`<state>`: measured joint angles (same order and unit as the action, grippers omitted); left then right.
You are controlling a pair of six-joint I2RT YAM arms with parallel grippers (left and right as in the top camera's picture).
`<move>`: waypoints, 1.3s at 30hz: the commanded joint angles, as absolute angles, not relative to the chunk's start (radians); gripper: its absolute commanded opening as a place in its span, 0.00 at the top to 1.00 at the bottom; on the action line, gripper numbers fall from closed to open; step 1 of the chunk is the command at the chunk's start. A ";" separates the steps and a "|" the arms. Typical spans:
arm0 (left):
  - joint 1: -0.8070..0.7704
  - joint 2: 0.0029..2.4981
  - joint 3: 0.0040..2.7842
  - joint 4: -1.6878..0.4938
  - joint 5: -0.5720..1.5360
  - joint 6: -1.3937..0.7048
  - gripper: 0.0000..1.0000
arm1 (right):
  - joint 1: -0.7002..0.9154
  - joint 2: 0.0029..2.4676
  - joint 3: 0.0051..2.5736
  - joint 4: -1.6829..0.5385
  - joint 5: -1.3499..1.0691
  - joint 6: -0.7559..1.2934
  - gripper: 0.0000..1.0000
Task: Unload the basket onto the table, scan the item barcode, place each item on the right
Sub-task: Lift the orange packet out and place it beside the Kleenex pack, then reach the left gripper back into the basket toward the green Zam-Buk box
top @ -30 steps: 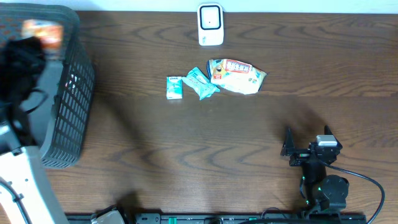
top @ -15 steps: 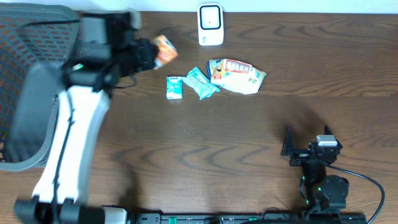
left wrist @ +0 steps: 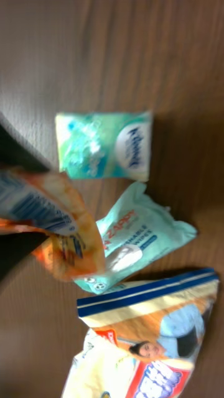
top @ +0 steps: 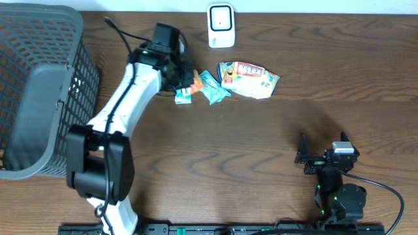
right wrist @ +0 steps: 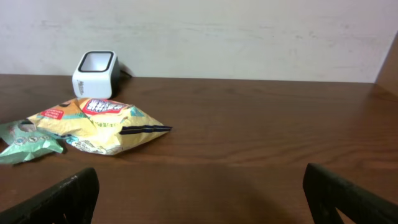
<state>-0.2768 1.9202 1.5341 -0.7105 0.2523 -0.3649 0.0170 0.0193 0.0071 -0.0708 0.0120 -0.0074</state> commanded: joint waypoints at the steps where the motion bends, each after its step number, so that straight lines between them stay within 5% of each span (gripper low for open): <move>1: -0.285 1.922 1.542 -0.724 0.234 -0.379 0.48 | 0.015 0.018 0.006 -0.075 0.013 0.007 0.01; 5: -0.284 1.903 1.542 -0.725 0.235 -0.379 0.40 | 0.015 0.018 0.006 -0.075 0.013 0.006 0.01; 16: -0.154 1.629 1.568 -0.638 0.218 -0.349 0.39 | 0.015 0.018 0.006 -0.075 0.013 0.006 0.01; 28: 0.346 1.288 1.568 -0.607 -0.072 -0.350 0.38 | 0.015 0.018 0.006 -0.075 0.013 0.006 0.01; 39: 0.725 1.418 1.567 -0.677 -0.063 -0.350 0.33 | 0.015 0.018 0.006 -0.075 0.013 0.006 0.01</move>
